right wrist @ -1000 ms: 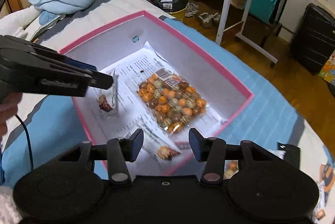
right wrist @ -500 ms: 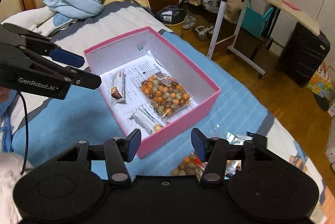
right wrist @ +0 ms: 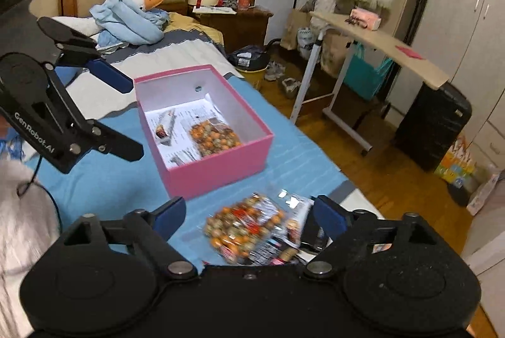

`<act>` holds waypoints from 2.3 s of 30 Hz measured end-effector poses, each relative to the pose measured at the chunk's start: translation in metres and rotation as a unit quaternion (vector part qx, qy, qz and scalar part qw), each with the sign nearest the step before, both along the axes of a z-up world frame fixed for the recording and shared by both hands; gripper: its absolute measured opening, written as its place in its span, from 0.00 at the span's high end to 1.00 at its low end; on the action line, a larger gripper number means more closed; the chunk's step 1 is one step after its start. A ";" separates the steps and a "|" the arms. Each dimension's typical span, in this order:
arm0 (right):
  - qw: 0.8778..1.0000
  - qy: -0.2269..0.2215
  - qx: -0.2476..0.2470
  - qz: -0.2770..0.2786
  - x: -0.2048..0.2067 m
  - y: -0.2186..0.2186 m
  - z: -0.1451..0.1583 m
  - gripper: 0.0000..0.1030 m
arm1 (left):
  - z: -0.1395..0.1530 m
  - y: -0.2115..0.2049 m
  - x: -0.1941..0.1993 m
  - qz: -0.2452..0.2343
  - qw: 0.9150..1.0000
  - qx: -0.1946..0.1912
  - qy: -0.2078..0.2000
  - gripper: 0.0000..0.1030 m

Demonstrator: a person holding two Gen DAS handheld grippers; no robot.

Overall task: Organize snacks
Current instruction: 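Withdraw both grippers from the box toward the remaining snacks, then grasp the black NB soda-cracker bag with the left gripper, then lift the cracker bag with the left gripper while the right gripper grasps a black-wrapped bar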

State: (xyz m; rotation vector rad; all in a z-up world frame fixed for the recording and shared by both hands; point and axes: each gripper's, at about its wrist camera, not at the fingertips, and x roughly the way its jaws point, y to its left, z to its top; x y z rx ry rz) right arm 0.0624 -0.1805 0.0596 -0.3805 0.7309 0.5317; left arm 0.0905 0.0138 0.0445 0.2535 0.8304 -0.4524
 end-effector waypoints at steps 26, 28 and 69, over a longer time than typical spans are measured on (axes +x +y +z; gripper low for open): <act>0.945 0.218 0.162 -0.182 0.082 -0.131 -0.190 0.19 | -0.182 -0.122 0.060 0.020 0.981 -0.110 0.159 0.47; 0.942 0.229 0.159 -0.186 0.085 -0.129 -0.201 0.29 | -0.190 -0.129 0.060 0.017 0.985 -0.087 0.149 0.47; 0.939 0.251 0.190 -0.139 0.103 -0.134 -0.217 0.98 | -0.227 -0.129 0.069 0.066 0.976 -0.105 0.180 0.53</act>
